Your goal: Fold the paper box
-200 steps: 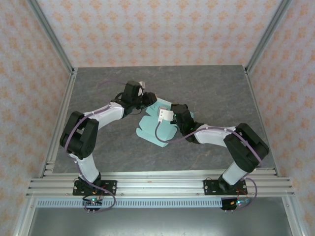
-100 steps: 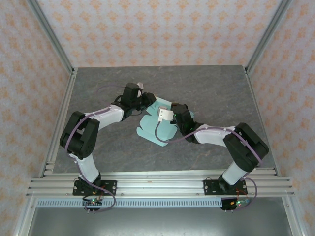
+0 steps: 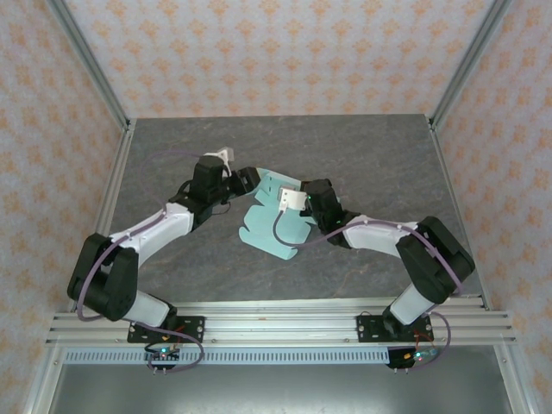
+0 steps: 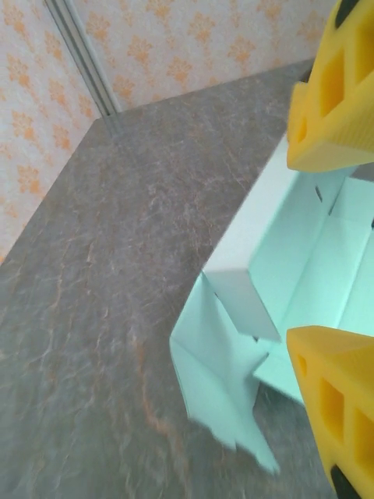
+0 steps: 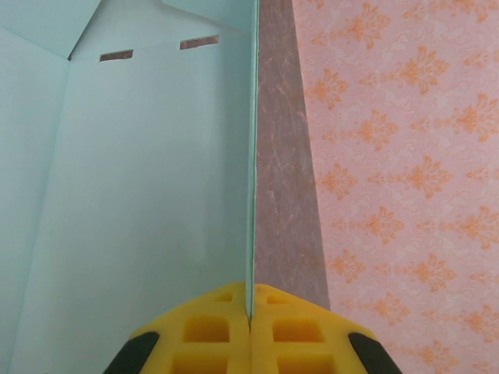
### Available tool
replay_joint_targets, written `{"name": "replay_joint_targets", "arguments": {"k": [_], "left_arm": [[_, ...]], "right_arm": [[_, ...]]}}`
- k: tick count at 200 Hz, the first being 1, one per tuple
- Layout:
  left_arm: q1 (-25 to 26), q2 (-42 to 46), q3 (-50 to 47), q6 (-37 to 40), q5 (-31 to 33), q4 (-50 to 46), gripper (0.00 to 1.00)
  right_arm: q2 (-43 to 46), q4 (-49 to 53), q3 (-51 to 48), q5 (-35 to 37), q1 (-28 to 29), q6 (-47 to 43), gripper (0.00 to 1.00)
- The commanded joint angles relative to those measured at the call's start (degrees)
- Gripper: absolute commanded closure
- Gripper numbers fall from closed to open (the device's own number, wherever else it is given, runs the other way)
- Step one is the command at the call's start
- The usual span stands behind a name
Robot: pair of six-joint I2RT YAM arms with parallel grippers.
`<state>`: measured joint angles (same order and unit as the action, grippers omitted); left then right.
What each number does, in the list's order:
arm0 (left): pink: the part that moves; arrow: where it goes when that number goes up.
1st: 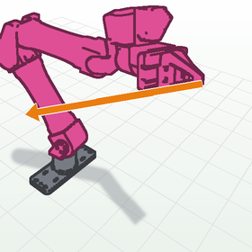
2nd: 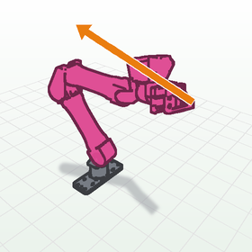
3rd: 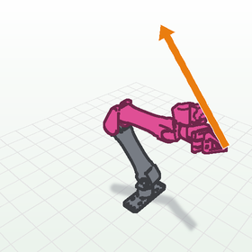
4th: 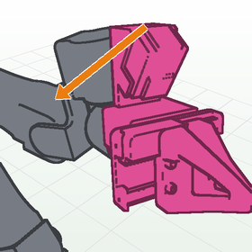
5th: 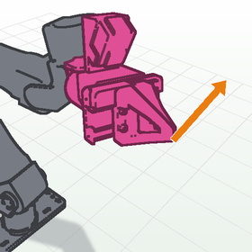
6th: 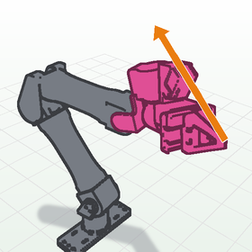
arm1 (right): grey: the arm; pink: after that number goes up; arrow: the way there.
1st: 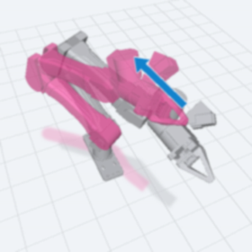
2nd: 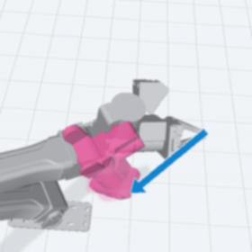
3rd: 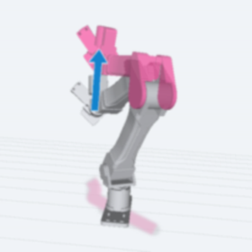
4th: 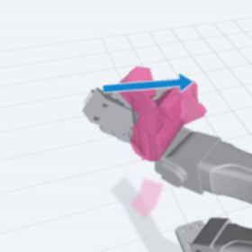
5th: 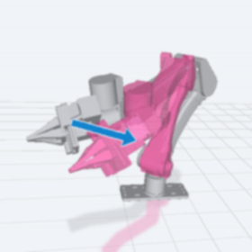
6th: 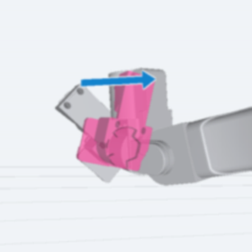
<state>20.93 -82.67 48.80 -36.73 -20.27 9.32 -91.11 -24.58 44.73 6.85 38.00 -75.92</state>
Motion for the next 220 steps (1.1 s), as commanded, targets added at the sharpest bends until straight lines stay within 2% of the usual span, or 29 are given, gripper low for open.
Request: {"name": "replay_joint_targets", "arguments": {"k": [1,54,75,105,129,179,220], "left_arm": [[-0.5,0.2,-4.6,6.7,3.7,1.3,0.42],[-0.2,-0.9,-6.5,19.8,0.9,5.2,0.41],[0.6,-2.4,-6.5,25.1,0.3,7.4,0.41],[0.8,-5.4,-4.7,28.8,-0.1,8.2,0.41],[0.8,-7.6,-3.0,30.6,-0.2,8.8,0.39],[1.9,-12.6,1.2,31.4,-2.9,8.7,0.39],[3.5,-14.9,3.6,30.9,-3.5,7.5,0.49]], "right_arm": [[2.2,7.8,3.2,-5.2,-1.9,6.4,1.00],[7.0,29.0,12.7,-20.9,-7.8,19.2,1.00],[6.7,38.0,18.1,-27.0,-10.2,22.2,1.00],[5.7,44.9,22.7,-32.4,-12.5,24.1,1.00],[5.2,47.3,24.5,-34.9,-13.5,24.9,1.00],[4.5,47.4,25.0,-35.1,-13.7,25.8,1.00],[4.5,46.4,25.3,-34.3,-13.7,26.7,1.00]]}}
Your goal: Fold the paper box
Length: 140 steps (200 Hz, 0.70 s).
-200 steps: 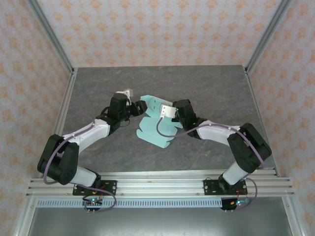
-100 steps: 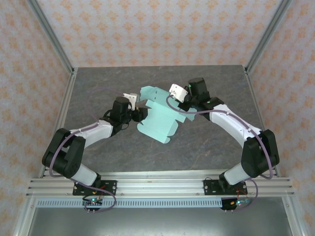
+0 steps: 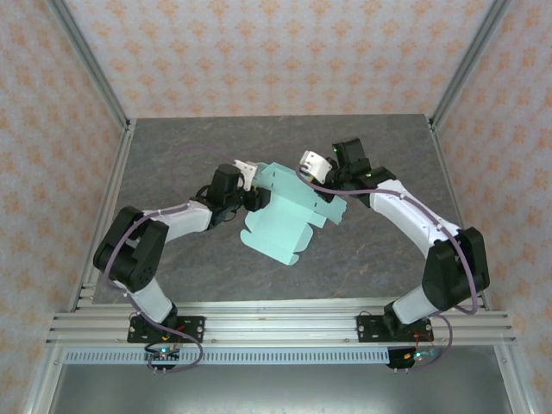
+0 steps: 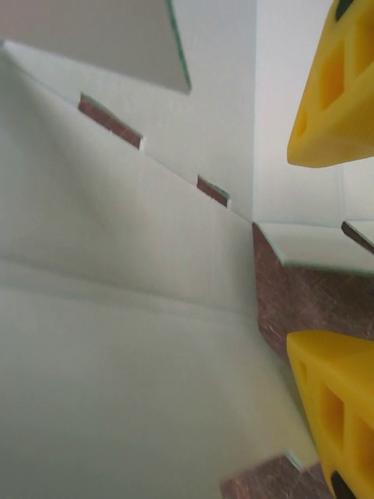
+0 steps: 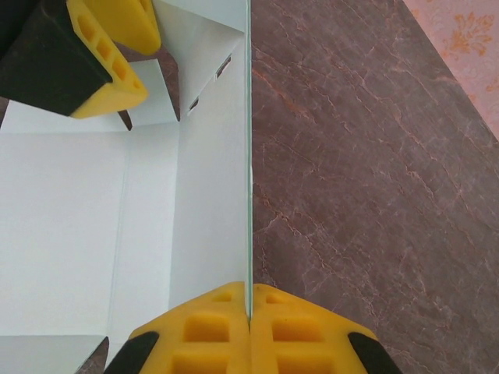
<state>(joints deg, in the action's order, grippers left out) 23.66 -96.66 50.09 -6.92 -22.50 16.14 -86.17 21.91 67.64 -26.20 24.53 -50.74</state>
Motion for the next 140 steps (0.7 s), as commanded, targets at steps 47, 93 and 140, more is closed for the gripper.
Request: {"name": "replay_joint_targets", "arguments": {"k": [47,93,140], "left_arm": [[1.0,-2.2,2.5,-0.8,-4.2,1.3,0.59],[1.6,-1.5,0.5,-5.4,-9.9,6.4,0.66],[4.0,-4.3,1.0,-6.7,-9.5,8.4,0.67]], "right_arm": [[-0.3,-2.2,1.9,0.5,-0.2,2.7,1.00],[-0.7,-5.3,0.8,1.6,-0.2,4.9,1.00],[-0.9,-6.9,0.4,0.8,-0.2,6.5,1.00]]}}
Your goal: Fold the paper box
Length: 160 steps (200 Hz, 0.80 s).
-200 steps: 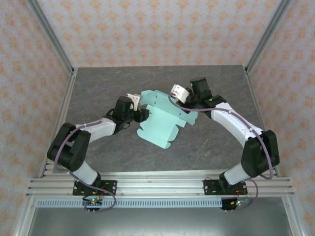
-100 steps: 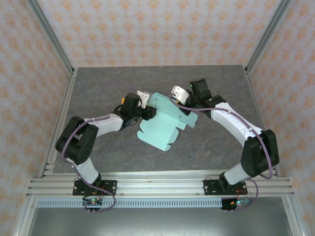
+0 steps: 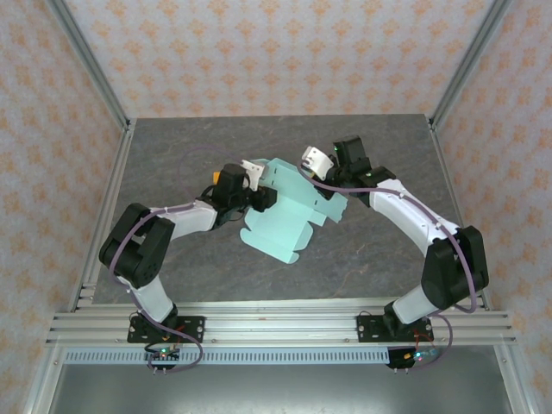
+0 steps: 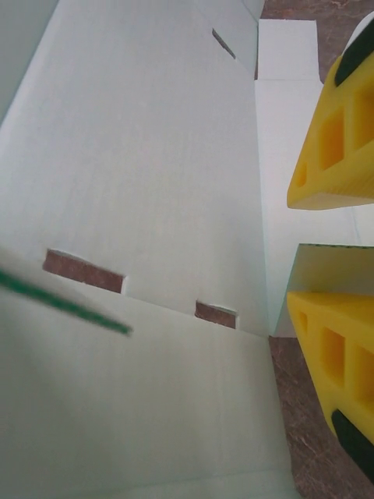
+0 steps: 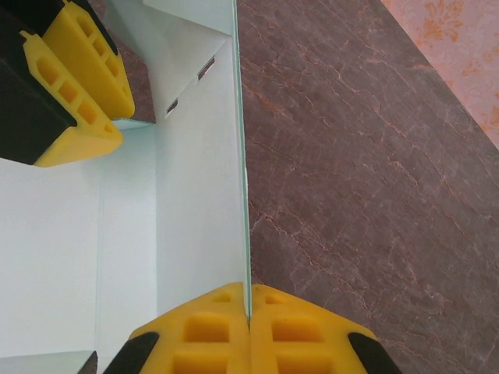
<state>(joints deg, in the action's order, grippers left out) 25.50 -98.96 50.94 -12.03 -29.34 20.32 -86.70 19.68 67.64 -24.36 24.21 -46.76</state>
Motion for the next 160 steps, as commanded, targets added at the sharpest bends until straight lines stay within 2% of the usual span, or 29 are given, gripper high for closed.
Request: {"name": "replay_joint_targets", "arguments": {"k": [1,73,108,127,160], "left_arm": [[2.2,-2.2,0.2,-1.6,-2.6,4.3,0.67],[4.1,-4.3,0.1,-4.2,-0.3,8.1,0.61],[3.7,-0.2,-2.4,-4.3,4.0,7.1,0.57],[3.0,2.1,-3.6,-5.3,4.3,6.6,0.55],[1.7,7.0,-6.4,-6.2,7.0,3.6,0.50]], "right_arm": [[-0.4,-4.7,0.4,-1.0,0.1,2.6,1.00],[0.8,-6.3,-2.1,-1.5,0.1,2.8,1.00],[1.6,-4.7,-2.5,2.2,0.1,-0.8,1.00],[1.7,-4.2,-2.4,3.9,0.1,-2.3,1.00],[2.1,-4.6,-2.8,4.5,0.2,-5.2,1.00]]}}
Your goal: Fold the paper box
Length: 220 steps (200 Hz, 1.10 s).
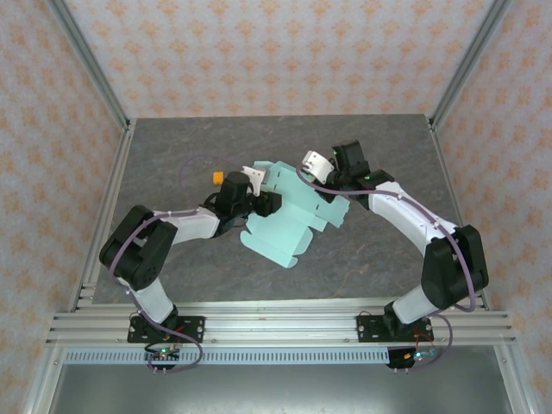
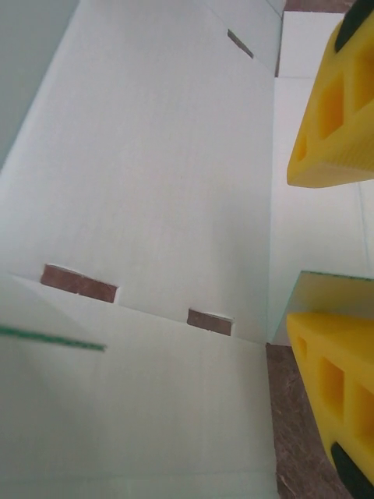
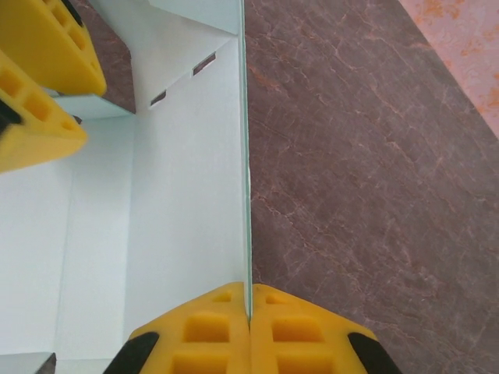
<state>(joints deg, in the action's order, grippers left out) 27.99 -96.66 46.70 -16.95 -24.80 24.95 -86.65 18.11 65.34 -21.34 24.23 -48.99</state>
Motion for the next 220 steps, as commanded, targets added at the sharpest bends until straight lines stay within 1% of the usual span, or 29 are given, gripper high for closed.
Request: {"name": "replay_joint_targets", "arguments": {"k": [1,32,55,75,91,128,152,169,191,220], "left_arm": [[-0.8,4.9,-2.3,-1.4,2.5,-1.2,0.50],[-3.3,11.6,-5.8,-3.7,8.3,-6.3,0.49],[-6.5,16.6,-7.8,-7.8,12.6,-10.3,0.48],[-9.9,19.7,-9.6,-10.4,14.1,-11.0,0.45],[-11.7,20.5,-10.3,-11.0,14.6,-10.4,0.43],[-14.8,17.0,-8.3,-8.9,14.7,-9.1,0.41],[-18.1,12.7,-4.5,-7.7,13.7,-12.2,0.41],[-19.7,9.3,-0.3,-6.4,11.5,-16.5,0.42],[-19.8,5.3,5.1,-3.6,8.2,-21.9,0.42],[-19.7,0.5,9.4,-2.1,3.3,-24.8,0.43]], "right_arm": [[2.2,-3.1,-0.6,1.4,0.1,-3.1,1.00],[3.4,-7.6,-3.8,3.1,1.4,-9.2,1.00],[3.4,-12.4,-6.3,7.8,3.9,-14.1,1.00],[2.9,-18.0,-9.1,11.4,6.2,-18.3,1.00],[2.6,-22.5,-11.6,13.6,7.8,-21.6,1.00],[1.3,-35.2,-17.2,18.1,10.6,-30.9,1.00],[0.4,-41.7,-19.8,18.5,11.0,-35.0,1.00],[-0.3,-44.3,-20.7,18.9,11.1,-37.6,1.00],[-1.4,-48.5,-22.5,19.1,11.2,-40.6,1.00],[-3.0,-52.4,-24.3,18.9,11.8,-43.2,1.00]]}}
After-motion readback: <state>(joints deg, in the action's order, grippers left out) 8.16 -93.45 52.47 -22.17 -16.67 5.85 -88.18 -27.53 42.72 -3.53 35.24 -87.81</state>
